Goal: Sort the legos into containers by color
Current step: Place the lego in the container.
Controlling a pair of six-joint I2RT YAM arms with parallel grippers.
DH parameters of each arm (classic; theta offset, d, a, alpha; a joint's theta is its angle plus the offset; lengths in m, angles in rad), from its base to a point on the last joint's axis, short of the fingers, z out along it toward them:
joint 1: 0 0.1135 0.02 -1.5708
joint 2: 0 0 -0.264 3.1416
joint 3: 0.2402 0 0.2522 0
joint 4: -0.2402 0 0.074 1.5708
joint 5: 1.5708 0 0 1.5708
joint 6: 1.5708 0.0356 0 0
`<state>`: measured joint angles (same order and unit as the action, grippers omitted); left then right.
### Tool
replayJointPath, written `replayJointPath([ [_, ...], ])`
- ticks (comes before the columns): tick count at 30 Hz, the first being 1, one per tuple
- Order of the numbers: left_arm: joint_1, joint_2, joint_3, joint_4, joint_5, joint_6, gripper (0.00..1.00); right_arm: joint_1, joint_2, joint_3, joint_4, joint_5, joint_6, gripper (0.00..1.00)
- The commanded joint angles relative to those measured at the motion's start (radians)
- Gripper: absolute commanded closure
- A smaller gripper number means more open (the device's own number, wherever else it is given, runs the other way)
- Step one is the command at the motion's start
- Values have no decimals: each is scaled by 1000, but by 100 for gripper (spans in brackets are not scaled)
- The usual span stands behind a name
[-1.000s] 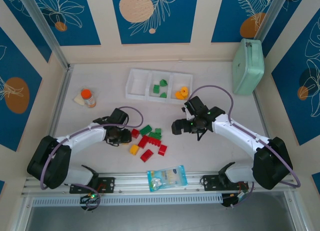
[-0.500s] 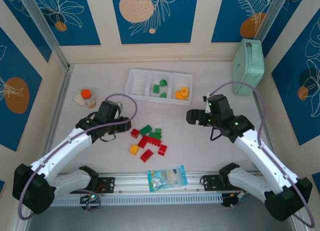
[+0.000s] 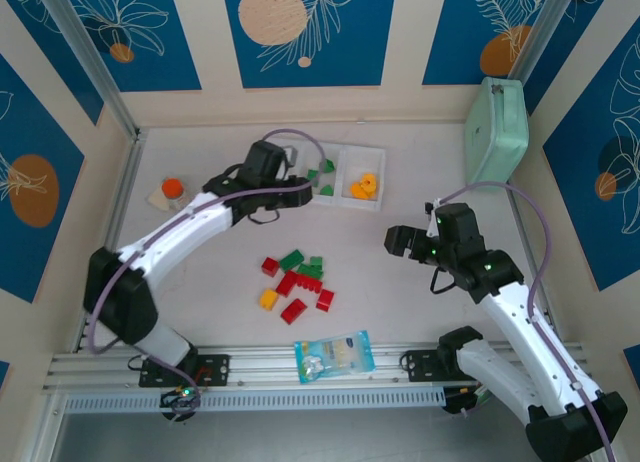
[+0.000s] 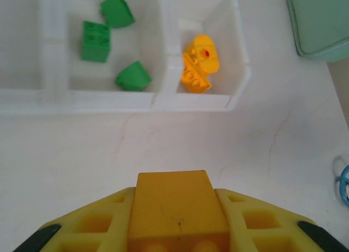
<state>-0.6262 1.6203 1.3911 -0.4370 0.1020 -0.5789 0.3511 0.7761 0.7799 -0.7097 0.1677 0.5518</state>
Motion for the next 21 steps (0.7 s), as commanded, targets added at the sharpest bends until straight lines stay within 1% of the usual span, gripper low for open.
replayJointPath([
  [1,-24,153,179,59,50,-11,68,-4,-47,-39,-43,-45,44,5],
  [4,-31,299,336,65,54,-1,68,-4,-88,-56,-75,-41,63,5],
  [6,-30,388,409,106,28,-18,67,-3,-116,-69,-86,-68,92,6],
  [9,-32,515,520,184,53,-32,69,2,-158,-96,-89,-100,134,8],
  [15,-46,730,790,188,39,-49,70,5,-200,-112,-129,-100,147,8],
  [18,-48,805,863,186,3,-96,67,11,-202,-91,-138,-121,148,8],
  [21,-48,841,872,214,-22,-153,67,17,-203,-57,-165,-132,146,7],
])
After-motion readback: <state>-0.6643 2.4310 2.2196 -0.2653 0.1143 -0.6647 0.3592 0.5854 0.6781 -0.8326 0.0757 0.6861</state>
